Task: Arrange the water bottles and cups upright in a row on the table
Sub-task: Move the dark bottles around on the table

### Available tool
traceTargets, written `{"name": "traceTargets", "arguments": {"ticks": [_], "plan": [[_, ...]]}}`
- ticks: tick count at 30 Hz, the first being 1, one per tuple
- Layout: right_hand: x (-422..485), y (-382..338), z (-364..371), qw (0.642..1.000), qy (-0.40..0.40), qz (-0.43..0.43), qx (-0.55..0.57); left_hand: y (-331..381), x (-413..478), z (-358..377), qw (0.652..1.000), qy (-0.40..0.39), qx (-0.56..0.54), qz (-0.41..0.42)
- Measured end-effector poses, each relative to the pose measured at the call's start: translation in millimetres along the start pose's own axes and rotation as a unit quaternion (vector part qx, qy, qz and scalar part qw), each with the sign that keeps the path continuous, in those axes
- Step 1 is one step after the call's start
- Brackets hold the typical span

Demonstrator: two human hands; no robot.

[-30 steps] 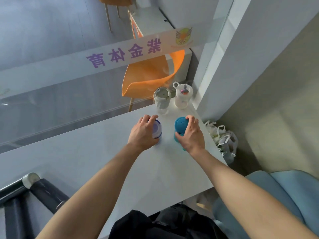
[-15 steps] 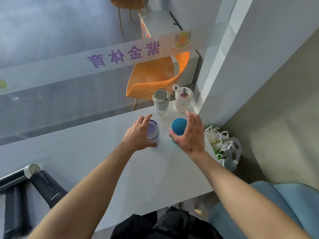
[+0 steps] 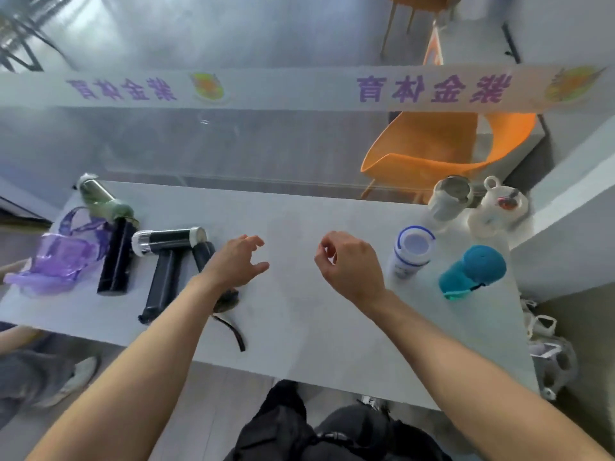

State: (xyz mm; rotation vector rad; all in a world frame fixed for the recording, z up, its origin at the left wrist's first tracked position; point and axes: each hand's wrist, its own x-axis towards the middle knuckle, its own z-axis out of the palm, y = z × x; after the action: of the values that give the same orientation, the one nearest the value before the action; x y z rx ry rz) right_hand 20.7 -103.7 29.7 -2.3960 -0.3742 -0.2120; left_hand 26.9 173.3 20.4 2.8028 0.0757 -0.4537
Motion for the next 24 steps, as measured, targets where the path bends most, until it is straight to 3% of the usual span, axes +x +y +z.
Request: {"name": "traceTargets", "arguments": {"ticks": [6, 12, 15, 18, 20, 24], "plan": [[5.5, -66.5, 104.5, 0.988, -0.138, 0.058, -0.024, -132.6, -28.3, 1.3, 0.998, 0.007, 0.001, -0.064], [-2.1, -138.3, 208.4, 0.949, -0.24, 0.19, -0.07, -233.1, -51.2, 13.7, 0.981, 0.077, 0.034, -0.175], [-11.9, -157.0, 247.0, 0.933, -0.249, 0.243, -0.095, -269.5, -61.0, 29.7, 0.973, -0.016, 0.003, -0.228], [-22.5, -164.2, 269.1, 0.92, -0.259, 0.275, -0.107, -286.5, -66.0, 42.8, 0.967, -0.107, -0.08, -0.219], [-26.5, -162.6, 273.1, 0.918, -0.259, 0.281, -0.104, -289.3, -66.8, 46.3, 0.966, -0.11, -0.139, -0.19], [-38.3, -152.4, 262.6, 0.918, -0.231, 0.308, -0.09, -285.2, -63.1, 41.8, 0.972, -0.118, -0.153, -0.135]]}}
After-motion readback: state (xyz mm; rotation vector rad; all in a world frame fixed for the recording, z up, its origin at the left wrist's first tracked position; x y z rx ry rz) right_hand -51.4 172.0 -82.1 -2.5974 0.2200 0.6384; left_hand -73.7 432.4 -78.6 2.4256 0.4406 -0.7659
